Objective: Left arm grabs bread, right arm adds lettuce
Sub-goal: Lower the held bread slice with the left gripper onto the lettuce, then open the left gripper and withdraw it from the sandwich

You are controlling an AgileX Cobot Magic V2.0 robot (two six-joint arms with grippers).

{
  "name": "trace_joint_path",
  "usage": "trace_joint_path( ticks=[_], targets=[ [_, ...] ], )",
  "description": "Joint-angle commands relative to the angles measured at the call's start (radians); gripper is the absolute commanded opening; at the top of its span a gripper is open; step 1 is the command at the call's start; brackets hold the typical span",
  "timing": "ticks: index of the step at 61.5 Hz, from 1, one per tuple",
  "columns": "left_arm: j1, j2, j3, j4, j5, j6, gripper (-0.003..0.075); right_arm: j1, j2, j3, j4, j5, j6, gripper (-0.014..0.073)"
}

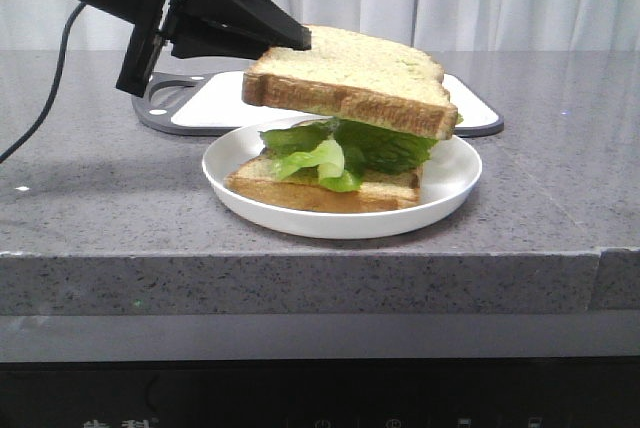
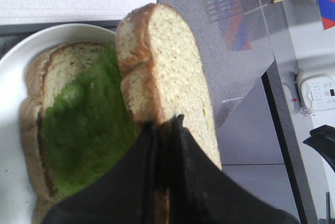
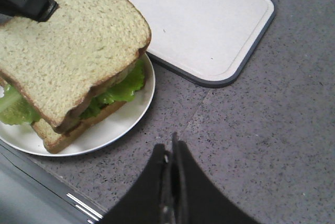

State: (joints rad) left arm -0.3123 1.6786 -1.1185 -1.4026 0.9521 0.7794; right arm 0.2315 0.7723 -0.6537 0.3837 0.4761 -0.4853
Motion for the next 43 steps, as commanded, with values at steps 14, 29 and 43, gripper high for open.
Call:
trace_joint_path(
  ticks=[14, 29, 43],
  targets=[
    [0.002, 0.006, -0.029, 0.006, 0.048, 0.005, 0.0024, -0.007, -0.006, -0.030, 0.013, -0.078, 0.000, -0.0058],
    [0.002, 0.011, -0.029, 0.026, 0.048, 0.005, 0.0323, -0.007, -0.006, -0.030, 0.013, -0.078, 0.000, -0.0058],
    [0.018, -0.013, -0.029, 0.029, 0.073, 0.005, 0.0547, -0.007, -0.006, -0.030, 0.013, -0.078, 0.000, -0.0058]
  ],
)
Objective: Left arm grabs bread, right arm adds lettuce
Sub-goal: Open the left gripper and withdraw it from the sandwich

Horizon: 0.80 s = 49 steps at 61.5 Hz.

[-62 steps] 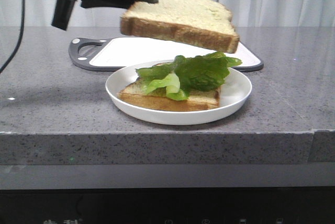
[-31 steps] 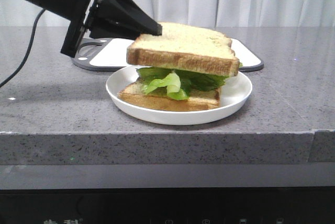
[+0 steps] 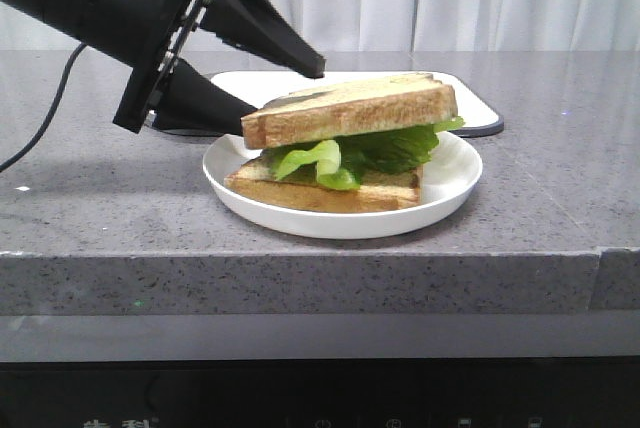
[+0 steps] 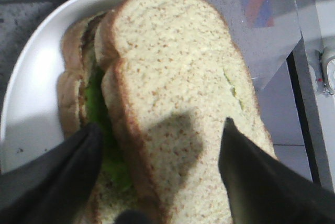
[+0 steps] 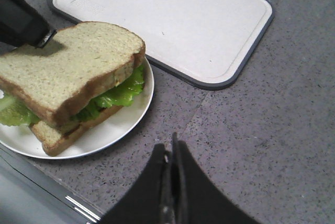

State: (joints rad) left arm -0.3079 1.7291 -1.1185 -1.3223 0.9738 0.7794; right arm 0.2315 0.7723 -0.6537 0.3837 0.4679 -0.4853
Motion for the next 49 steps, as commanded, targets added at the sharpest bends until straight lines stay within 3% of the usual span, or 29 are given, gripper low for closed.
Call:
trace_joint_path(
  ticks=[1, 19, 26, 37, 49],
  targets=[
    [0.021, -0.069, -0.029, -0.051, 0.057, 0.007, 0.0547, -0.007, -0.006, -0.030, 0.013, -0.070, 0.000, -0.0058],
    [0.169, -0.214, -0.029, 0.059, 0.110, 0.007, 0.0513, -0.007, -0.006, -0.030, 0.013, -0.070, 0.000, -0.0058],
    [0.212, -0.282, -0.029, 0.078, 0.110, 0.007, 0.0367, -0.007, -0.006, -0.030, 0.013, -0.070, 0.000, -0.0058],
    [0.238, -0.361, -0.029, 0.145, 0.110, 0.007, -0.0008, -0.007, -0.006, -0.030, 0.013, -0.070, 0.000, -0.0058],
    [0.238, -0.441, -0.023, 0.236, 0.035, -0.015, -0.0020, -0.007, -0.006, -0.030, 0.013, -0.080, 0.000, -0.0058]
  ],
)
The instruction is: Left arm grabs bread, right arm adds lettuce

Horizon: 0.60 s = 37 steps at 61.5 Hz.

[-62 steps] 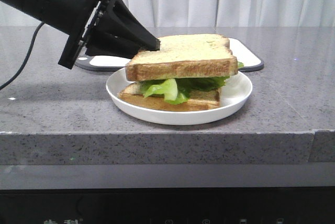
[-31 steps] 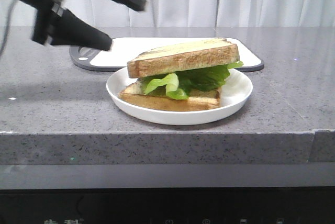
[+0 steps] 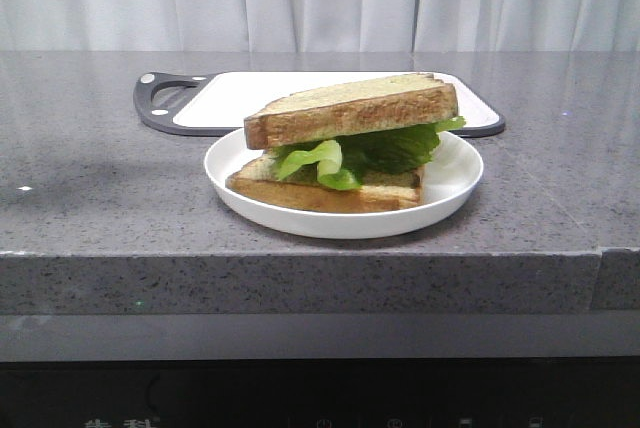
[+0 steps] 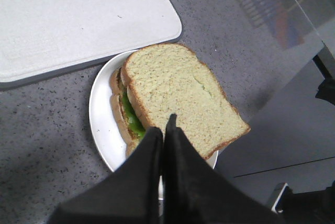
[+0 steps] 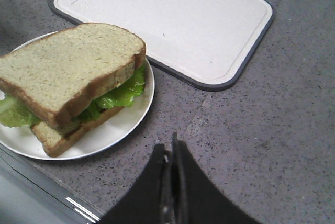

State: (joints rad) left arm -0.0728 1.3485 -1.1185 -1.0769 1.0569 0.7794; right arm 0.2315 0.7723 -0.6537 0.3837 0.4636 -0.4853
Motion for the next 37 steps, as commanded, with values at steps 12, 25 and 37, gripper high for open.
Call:
trace_joint_path(
  ticks=[12, 25, 37],
  targets=[
    [0.002, -0.200, 0.008, 0.416, -0.317, -0.272, -0.0020, -0.025, -0.006, -0.030, 0.011, -0.103, 0.061, -0.0058],
    [0.002, -0.427, 0.190, 0.725, -0.550, -0.458, -0.0020, -0.125, -0.051, -0.027, 0.012, -0.126, 0.086, -0.0058],
    [0.002, -0.674, 0.420, 0.783, -0.767, -0.477, -0.0020, -0.132, -0.239, 0.071, -0.002, -0.260, 0.079, -0.0058]
  ],
)
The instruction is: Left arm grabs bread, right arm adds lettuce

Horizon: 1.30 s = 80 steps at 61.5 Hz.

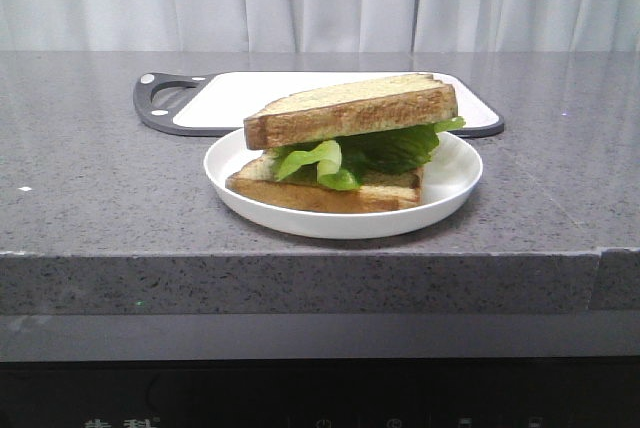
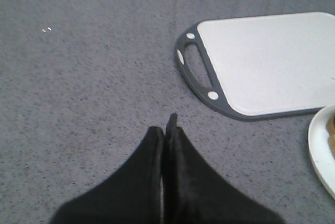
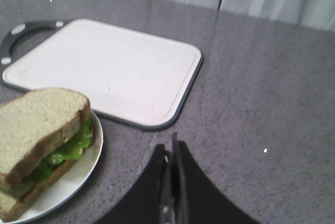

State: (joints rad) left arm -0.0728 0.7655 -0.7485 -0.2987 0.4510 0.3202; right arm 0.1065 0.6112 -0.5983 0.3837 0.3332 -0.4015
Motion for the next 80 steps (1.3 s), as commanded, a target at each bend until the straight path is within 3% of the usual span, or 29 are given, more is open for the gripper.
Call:
trace_joint_path(
  ticks=[1, 26, 70, 76, 80],
  targets=[
    [0.002, -0.109, 0.066, 0.005, -0.171, -0.017, -0.0020, -0.007, -0.093, 0.025, -0.005, -0.137, -0.005, -0.0058],
    [0.002, -0.512, 0.368, -0.009, -0.249, -0.017, -0.0020, -0.007, -0.373, 0.193, -0.020, -0.166, -0.005, -0.0058],
    [0.002, -0.532, 0.374, -0.009, -0.247, -0.017, -0.0019, -0.007, -0.373, 0.193, -0.020, -0.165, -0.005, -0.0058],
    [0.002, -0.534, 0.379, 0.075, -0.261, -0.035, -0.0019, -0.007, -0.373, 0.193, -0.020, -0.165, -0.005, -0.0058],
    [0.002, -0.548, 0.387, 0.201, -0.277, -0.141, -0.0019, -0.007, -0.373, 0.193, -0.020, -0.165, -0.005, -0.0058]
  ],
)
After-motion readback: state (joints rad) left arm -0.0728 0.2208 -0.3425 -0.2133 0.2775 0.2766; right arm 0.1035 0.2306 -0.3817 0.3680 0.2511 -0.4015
